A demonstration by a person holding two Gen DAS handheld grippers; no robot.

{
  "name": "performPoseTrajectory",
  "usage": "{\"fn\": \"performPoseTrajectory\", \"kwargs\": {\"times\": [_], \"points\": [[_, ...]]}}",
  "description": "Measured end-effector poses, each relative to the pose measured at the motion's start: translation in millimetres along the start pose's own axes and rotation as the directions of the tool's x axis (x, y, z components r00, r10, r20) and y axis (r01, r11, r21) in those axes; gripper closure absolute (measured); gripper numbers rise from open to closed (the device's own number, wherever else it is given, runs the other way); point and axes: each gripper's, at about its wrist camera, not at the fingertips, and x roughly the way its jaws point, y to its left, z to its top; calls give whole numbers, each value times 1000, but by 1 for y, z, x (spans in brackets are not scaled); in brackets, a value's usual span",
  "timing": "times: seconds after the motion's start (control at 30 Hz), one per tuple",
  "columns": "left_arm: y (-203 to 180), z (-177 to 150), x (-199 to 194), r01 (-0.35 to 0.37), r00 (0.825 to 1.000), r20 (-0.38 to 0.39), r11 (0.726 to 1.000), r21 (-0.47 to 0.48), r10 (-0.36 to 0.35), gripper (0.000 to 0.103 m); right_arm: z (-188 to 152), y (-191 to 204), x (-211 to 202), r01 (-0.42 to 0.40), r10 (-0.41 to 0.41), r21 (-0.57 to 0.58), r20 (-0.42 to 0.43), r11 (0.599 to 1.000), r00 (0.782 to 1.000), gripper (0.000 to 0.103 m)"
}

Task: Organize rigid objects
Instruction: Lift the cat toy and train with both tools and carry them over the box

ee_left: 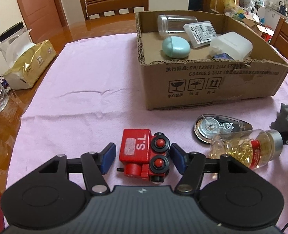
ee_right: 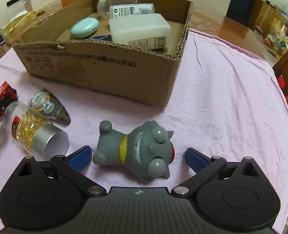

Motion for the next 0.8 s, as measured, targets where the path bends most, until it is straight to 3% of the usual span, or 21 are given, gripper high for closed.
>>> {"fn": "performPoseTrajectory", "kwargs": {"times": [0.2, 0.3, 0.43, 0.53, 0.8], "points": [[2, 1, 0, 24, 1000, -8, 1000, 7, -24, 42, 2, 5, 1, 9, -9, 13, 15, 1000, 1000, 3], [3, 2, 1, 41, 999, -5, 999, 30, -41, 42, 6, 7, 0, 14, -15, 41, 15, 999, 1000, 9], [7, 5, 3, 77, 997, -17, 997, 31, -77, 51, 11, 7, 0, 30, -31, 49, 16, 998, 999, 20], [7, 6, 2, 83, 996, -26, 995, 46, -82, 53, 13, 7, 0, 29, -30, 54, 11, 998, 999, 24], [9, 15, -7, 112, 993, -57, 990, 85, -108, 55, 17, 11, -6, 26, -25, 22, -13, 999, 1000, 26]]}}
